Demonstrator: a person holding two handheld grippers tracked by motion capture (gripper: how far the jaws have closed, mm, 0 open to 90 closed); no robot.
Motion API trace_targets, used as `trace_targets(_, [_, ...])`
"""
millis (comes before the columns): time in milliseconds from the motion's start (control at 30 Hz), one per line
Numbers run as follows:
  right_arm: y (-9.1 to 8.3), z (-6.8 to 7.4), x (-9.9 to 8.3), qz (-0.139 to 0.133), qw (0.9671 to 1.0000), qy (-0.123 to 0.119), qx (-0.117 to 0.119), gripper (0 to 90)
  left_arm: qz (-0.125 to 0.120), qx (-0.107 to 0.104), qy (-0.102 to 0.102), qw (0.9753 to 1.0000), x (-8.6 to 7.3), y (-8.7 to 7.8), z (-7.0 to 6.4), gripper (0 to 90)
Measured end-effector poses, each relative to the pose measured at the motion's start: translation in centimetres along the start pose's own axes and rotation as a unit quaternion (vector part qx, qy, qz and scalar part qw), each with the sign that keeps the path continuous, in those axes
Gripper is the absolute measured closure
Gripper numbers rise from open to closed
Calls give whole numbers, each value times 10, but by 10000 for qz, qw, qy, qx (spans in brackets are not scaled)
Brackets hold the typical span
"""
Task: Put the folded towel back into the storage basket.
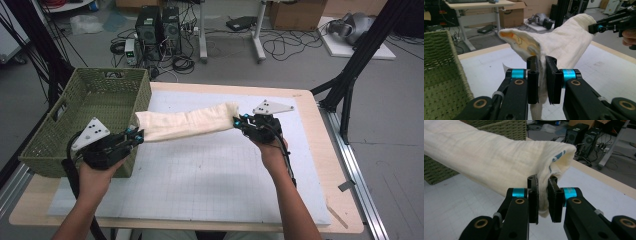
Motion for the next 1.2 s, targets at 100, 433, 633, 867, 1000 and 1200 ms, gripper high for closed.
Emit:
trace_targets(100, [8, 1, 7, -24, 10000, -14, 58, 814, -33, 71, -23, 10000, 0, -7, 5, 812])
trace_targets(433, [36, 14, 36, -119, 9996, -155, 212, 814, -110, 360, -126, 9992, -4, -30, 24, 812])
trace_targets(633, [57, 23, 55, -189, 9992, -222, 283, 814, -158, 520, -186, 9984, -7, -44, 36, 812])
trace_targets(867, [78, 33, 80, -220, 9987, -325, 326, 814, -208, 670, -219, 9973, -9, -59, 46, 812])
trace_targets(1000, [90, 39, 93, -219, 9984, -386, 353, 814, -212, 757, -246, 9966, -13, -66, 51, 812])
trace_targets(1200, [108, 49, 110, -181, 9979, -498, 371, 814, -222, 866, -305, 9955, -19, -76, 59, 813])
Point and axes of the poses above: each handheld gripper's, and its own axes: y roughly forward along the jaws, x roughly out of its top, z roughly to its left, the point moved 2 cm from there along y, roughly forward along the jaws, and after that the axes turned 9 degrees about z, right-handed, at the moved point
